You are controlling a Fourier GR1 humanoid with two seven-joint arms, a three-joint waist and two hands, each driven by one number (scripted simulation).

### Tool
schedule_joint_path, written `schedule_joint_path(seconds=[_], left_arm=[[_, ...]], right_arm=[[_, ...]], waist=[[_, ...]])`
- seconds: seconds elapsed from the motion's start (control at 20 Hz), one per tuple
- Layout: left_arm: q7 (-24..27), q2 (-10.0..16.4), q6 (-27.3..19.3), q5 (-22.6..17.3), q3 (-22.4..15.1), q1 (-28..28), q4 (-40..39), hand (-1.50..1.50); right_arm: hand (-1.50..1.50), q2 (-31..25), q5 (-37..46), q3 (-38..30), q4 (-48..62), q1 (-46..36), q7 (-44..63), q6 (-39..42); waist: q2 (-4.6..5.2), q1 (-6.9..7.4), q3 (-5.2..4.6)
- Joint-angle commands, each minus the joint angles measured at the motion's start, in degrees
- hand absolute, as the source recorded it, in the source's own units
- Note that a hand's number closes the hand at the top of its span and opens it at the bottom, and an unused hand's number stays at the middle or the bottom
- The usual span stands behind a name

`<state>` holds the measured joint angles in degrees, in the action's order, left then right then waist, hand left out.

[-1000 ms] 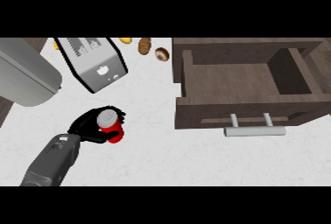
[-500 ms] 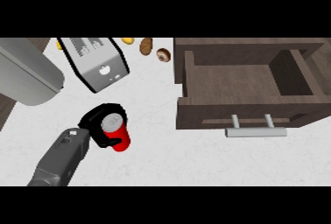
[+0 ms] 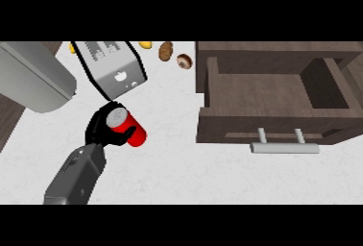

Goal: Pick up the can, place it into the drawer and close the drawer

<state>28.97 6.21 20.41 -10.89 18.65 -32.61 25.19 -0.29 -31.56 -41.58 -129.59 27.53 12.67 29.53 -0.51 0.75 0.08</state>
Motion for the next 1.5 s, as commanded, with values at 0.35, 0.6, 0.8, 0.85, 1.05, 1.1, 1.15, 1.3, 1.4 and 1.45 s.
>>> schedule_joint_path(seconds=[0.35, 0.6, 0.8, 0.85, 1.05, 1.1, 1.15, 1.3, 1.4, 1.45], left_arm=[[-15.20, -6.13, -16.35, -3.20, -6.20, 4.10, 31.68, 1.50], [-26.05, -6.18, -27.11, -6.31, -14.47, 1.98, 43.83, 1.50], [-34.19, -4.97, -28.10, -3.48, -15.43, 5.40, 55.45, 1.50], [-33.32, -6.19, -35.56, -4.77, -20.72, 1.44, 52.65, 1.50], [-39.97, -5.38, -35.95, -1.64, -18.70, -2.20, 57.42, 1.50], [-38.68, -6.19, -36.95, -0.50, -19.45, -2.87, 55.87, 1.50], [-37.12, -6.19, -39.86, -1.76, -20.03, -8.31, 50.21, 1.50], [-41.59, -6.20, -43.16, -0.63, -22.62, -9.88, 53.25, 1.50], [-39.95, -5.87, -40.82, -1.65, -18.68, -14.21, 46.91, 1.50], [-37.99, -6.20, -44.49, -3.22, -23.19, -13.97, 46.33, 1.50]], right_arm=[[-1.50, -0.46, -2.17, -0.22, -1.80, 1.06, 0.42, -2.31], [-1.50, 0.26, -1.69, 0.59, -2.13, 1.89, -0.03, -1.08], [-1.50, -3.48, -5.34, -1.13, -2.95, 1.88, 2.79, -3.53], [-1.50, 0.24, 0.14, 2.87, -1.71, 1.60, -1.28, -1.86], [-1.50, -1.72, -1.13, 2.38, -4.32, -0.62, 3.41, -5.26], [-1.50, 0.25, -1.08, 2.54, -2.85, 2.02, 0.41, -2.95], [-1.50, -3.18, -1.49, 1.14, 0.62, -2.90, 0.82, -4.08], [-1.50, -4.24, -0.34, 0.91, -0.01, -5.03, 3.55, -6.54], [-1.50, -1.85, -4.29, -1.36, -0.16, 0.88, 0.30, -0.05], [-1.50, -2.15, -1.29, 2.26, -3.73, -3.58, 4.79, -5.21]], waist=[[-0.16, 0.21, 0.01], [0.01, -0.56, -0.02], [0.11, -0.34, -0.06], [0.26, -1.03, -0.04], [0.38, -0.79, -0.07], [0.39, -1.21, -0.06], [0.55, -1.42, -0.06], [0.50, -1.11, -0.07], [0.50, -1.87, -0.06], [0.59, -1.58, -0.09]])
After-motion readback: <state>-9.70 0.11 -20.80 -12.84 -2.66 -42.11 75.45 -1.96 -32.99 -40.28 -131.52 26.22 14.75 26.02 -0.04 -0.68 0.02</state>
